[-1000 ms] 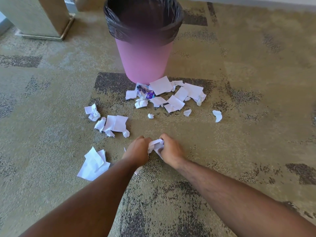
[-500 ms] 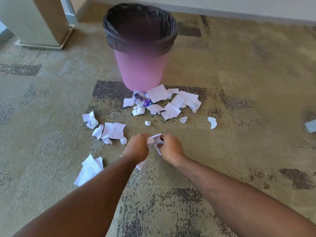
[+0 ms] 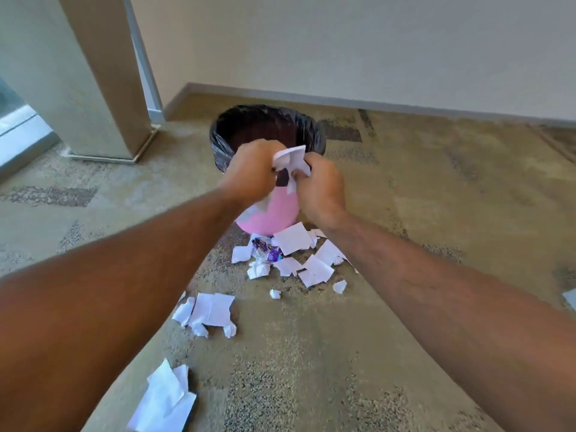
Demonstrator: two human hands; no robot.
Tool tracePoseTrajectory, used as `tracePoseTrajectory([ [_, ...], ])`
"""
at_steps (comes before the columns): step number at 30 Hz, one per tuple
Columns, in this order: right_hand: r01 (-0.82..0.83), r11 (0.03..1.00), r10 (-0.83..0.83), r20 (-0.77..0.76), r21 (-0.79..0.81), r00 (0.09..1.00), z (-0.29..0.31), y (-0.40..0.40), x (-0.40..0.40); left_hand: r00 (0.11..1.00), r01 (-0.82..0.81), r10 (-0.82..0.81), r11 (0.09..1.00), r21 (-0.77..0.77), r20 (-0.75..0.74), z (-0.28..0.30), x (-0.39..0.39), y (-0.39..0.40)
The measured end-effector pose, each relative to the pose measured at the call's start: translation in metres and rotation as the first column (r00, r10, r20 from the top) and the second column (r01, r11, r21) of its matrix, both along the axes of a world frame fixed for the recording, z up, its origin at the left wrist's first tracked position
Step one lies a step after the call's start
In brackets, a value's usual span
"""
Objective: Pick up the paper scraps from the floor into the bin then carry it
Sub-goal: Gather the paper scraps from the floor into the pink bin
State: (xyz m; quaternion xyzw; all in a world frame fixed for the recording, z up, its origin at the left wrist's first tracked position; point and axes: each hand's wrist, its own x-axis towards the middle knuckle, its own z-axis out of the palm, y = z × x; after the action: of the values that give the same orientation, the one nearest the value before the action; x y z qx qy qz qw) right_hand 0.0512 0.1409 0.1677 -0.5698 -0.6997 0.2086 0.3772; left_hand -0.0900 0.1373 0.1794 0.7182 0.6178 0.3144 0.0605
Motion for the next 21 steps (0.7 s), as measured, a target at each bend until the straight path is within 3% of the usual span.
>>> tracePoseTrajectory([
  [6,0.068,0.998,-0.067,-0.109,0.008,0.992,0.048,0.05,-0.023,1.0,0.002,-0.001,0.997,0.082,-0.011,0.042,-0.015,0.055],
  [10,0.071,0.997,-0.071,-0.093,0.003,0.993,0.046,0.069,-0.025,0.995,0.018,-0.005,0.992,0.127,-0.102,0.037,-0.02,0.086],
  [14,0.075,0.994,-0.083,-0.099,-0.078,0.992,0.028,0.086,-0.023,0.995,0.033,-0.018,0.988,0.151,-0.102,0.025,-0.019,0.1],
  [18,0.06,0.993,-0.065,-0.047,-0.097,0.997,0.019,0.096,-0.019,0.997,0.048,-0.04,0.991,0.125,-0.07,0.017,-0.02,0.109],
  [21,0.014,0.998,-0.014,0.004,-0.064,1.0,0.018,0.098,-0.019,0.999,0.029,-0.029,1.0,0.005,-0.024,0.012,-0.023,0.115],
])
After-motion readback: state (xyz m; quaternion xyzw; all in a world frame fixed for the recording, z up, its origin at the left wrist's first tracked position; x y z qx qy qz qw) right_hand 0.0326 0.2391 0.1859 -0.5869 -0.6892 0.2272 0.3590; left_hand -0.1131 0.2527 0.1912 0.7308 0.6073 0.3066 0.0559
